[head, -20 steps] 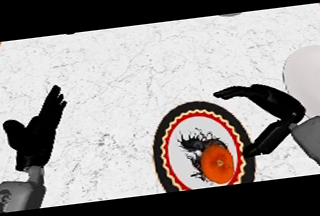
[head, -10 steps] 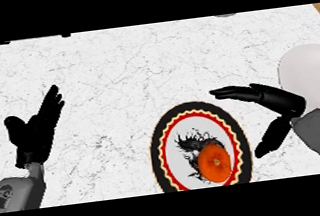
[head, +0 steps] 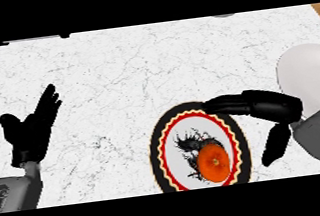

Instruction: Pick the squash from the plate and place it in the plate

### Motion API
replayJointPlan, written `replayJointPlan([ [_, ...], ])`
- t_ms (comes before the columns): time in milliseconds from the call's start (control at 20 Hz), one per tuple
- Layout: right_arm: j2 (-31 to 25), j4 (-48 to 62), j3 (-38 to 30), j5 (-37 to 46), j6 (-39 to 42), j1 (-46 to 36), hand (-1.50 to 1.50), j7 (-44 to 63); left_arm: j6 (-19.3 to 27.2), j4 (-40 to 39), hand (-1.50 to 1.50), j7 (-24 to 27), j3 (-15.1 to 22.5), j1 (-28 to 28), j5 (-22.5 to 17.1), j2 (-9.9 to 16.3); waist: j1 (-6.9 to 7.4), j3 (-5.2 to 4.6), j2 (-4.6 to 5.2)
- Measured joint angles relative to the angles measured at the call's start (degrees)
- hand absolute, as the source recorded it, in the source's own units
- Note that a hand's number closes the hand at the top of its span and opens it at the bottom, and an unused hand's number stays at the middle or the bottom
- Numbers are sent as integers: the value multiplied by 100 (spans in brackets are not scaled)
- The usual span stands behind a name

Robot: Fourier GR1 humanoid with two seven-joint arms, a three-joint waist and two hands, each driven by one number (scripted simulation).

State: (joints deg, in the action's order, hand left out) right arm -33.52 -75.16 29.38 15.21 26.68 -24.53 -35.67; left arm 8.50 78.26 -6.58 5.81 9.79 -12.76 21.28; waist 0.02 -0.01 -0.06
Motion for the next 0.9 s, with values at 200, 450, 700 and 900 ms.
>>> replayJointPlan([
  [200,89,-208,171,640,-185,167,-150,151,5,15,0,-58,-39,47,106,-76,-2,-1,-1],
  [450,224,-377,170,1173,87,30,-150,516,-49,69,0,-98,-119,62,181,-191,5,0,1],
  [700,460,-693,238,1676,338,155,-150,876,-108,359,0,-273,-208,-84,274,-209,8,0,-1],
  [900,682,-833,274,2040,488,344,-150,1057,-202,386,0,-300,-302,-103,353,-263,4,1,2],
])
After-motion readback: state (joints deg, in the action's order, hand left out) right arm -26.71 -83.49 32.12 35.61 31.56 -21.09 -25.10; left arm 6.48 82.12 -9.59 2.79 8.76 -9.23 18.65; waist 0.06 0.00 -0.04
